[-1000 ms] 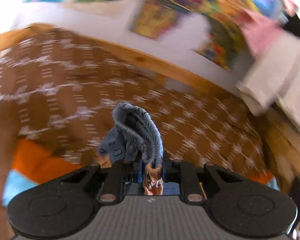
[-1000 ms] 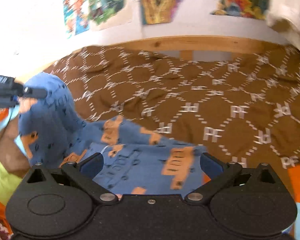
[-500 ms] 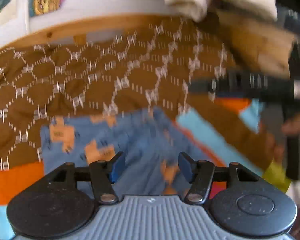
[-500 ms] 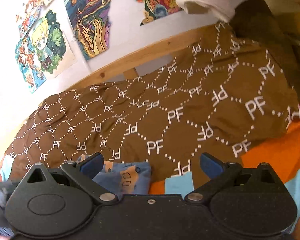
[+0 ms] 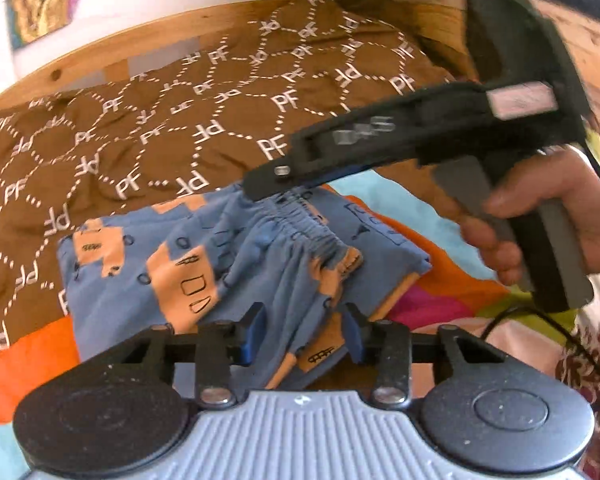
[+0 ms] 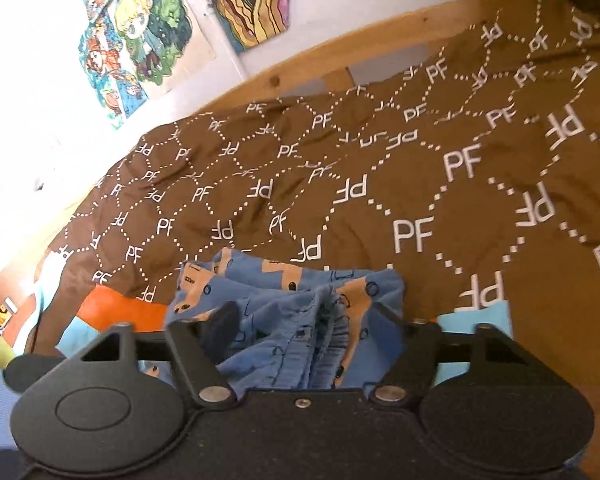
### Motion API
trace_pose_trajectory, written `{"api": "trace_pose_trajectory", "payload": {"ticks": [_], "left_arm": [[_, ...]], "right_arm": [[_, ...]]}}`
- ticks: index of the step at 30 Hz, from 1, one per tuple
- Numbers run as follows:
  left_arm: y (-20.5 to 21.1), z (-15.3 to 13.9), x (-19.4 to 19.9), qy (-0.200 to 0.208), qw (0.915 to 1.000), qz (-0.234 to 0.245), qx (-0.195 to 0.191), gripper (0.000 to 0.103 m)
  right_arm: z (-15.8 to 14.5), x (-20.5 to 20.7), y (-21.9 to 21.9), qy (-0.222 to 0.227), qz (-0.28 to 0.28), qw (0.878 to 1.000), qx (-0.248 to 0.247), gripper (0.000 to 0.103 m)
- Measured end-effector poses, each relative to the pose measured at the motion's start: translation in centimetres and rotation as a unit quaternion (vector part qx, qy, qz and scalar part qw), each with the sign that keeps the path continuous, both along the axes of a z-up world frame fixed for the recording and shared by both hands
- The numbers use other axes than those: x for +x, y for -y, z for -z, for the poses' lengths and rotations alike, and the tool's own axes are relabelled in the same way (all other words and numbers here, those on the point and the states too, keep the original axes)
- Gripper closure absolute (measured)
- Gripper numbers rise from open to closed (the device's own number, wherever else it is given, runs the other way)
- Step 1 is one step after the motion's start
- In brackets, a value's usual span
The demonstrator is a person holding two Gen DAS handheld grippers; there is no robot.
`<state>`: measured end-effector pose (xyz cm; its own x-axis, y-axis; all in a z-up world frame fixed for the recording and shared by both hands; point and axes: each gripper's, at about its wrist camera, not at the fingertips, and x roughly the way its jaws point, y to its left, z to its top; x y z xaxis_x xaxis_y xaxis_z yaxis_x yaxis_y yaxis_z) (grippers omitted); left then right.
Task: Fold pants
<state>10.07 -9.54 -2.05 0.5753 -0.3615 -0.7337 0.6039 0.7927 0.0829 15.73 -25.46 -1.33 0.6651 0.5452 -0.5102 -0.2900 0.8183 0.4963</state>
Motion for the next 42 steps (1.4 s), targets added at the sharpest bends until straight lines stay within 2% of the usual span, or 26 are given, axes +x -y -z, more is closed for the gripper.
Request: {"api": "trace_pose_trajectory", "payload": {"ticks": [2, 3, 5, 6, 7, 9, 12, 14, 16, 19, 20, 24, 28, 31, 36, 39, 40, 41, 42], "left_arm": [[0.3, 0.2, 0.0, 0.009, 0.9998, 0.013, 0.016, 0.08], [0.3, 0.2, 0.0, 0.012, 0.9996, 0.013, 0.02, 0.083], [0.0, 0.2, 0.4, 0.006, 0.9999, 0.005, 0.012, 0.091], [-0.3, 0.1, 0.7, 0.0, 1.0, -0.001, 0.003, 0.092], [-0.6, -0.1, 0.9, -0.006, 0.9999, -0.008, -0.006, 0.094], [-0.9, -0.3, 1.2, -0.013, 0.9997, -0.013, -0.016, 0.095], [-1.0, -0.6, 1.1, -0.013, 0.9996, -0.016, -0.02, 0.095], [-1.0, -0.5, 0.8, -0.01, 0.9997, -0.015, -0.018, 0.095], [-0.9, -0.4, 0.7, -0.009, 0.9997, -0.015, -0.016, 0.096], [-0.9, -0.4, 0.9, -0.012, 0.9995, -0.02, -0.019, 0.096], [-0.9, -0.4, 0.9, -0.013, 0.9995, -0.021, -0.02, 0.096], [-1.2, -0.6, 0.9, -0.012, 0.9992, -0.026, -0.026, 0.096], [-1.5, -2.1, 0.4, -0.008, 0.998, -0.032, -0.055, 0.097], [-1.1, -3.2, -0.2, -0.002, 0.9976, -0.017, -0.068, 0.097], [0.9, -2.0, -0.7, -0.004, 0.9991, 0.009, -0.041, 0.097], [1.6, -0.2, -0.4, -0.02, 0.9996, 0.011, -0.015, 0.091], [1.1, -0.1, -0.4, -0.029, 0.9993, 0.002, -0.025, 0.083], [0.5, -0.4, -0.3, -0.039, 0.9983, -0.004, -0.043, 0.065], [-0.3, -0.9, -0.3, -0.046, 0.9967, -0.011, -0.066, 0.053]], "right_arm": [[0.4, 0.6, -0.3, -0.008, 0.003, 1.0, 0.003, 0.054], [0.6, 0.7, -0.4, -0.01, 0.007, 1.0, -0.004, 0.057], [1.0, 0.9, -0.3, -0.019, 0.022, 0.999, -0.017, 0.079], [1.2, 1.0, 0.1, -0.026, 0.031, 0.999, -0.012, 0.085], [1.4, 1.0, 0.5, -0.031, 0.036, 0.999, 0.0, 0.091], [1.6, 1.2, 1.1, -0.04, 0.042, 0.998, 0.021, 0.092], [1.3, 1.1, 1.0, -0.039, 0.045, 0.998, 0.017, 0.09], [1.3, 0.9, 1.2, -0.041, 0.049, 0.998, 0.02, 0.07], [1.5, 0.9, 1.3, -0.046, 0.042, 0.998, 0.029, 0.06], [1.9, 1.0, 0.8, -0.052, 0.04, 0.997, 0.027, 0.066], [2.0, 1.0, 0.7, -0.053, 0.039, 0.997, 0.027, 0.076], [1.4, 0.7, 0.6, -0.04, 0.033, 0.998, 0.028, 0.092], [0.0, 0.2, 1.6, -0.028, 0.041, 0.998, 0.05, 0.094], [-1.5, -0.7, 2.7, -0.022, 0.045, 0.997, 0.05, 0.094], [-1.7, -1.6, 3.9, -0.036, 0.058, 0.997, 0.018, 0.094], [-0.5, -1.2, 3.2, -0.045, 0.059, 0.997, -0.025, 0.087], [-0.1, -1.3, 2.8, -0.042, 0.062, 0.996, -0.049, 0.079], [0.0, -1.5, 2.5, -0.036, 0.066, 0.995, -0.067, 0.071], [0.0, -1.9, 2.4, -0.027, 0.07, 0.994, -0.079, 0.067]]}}
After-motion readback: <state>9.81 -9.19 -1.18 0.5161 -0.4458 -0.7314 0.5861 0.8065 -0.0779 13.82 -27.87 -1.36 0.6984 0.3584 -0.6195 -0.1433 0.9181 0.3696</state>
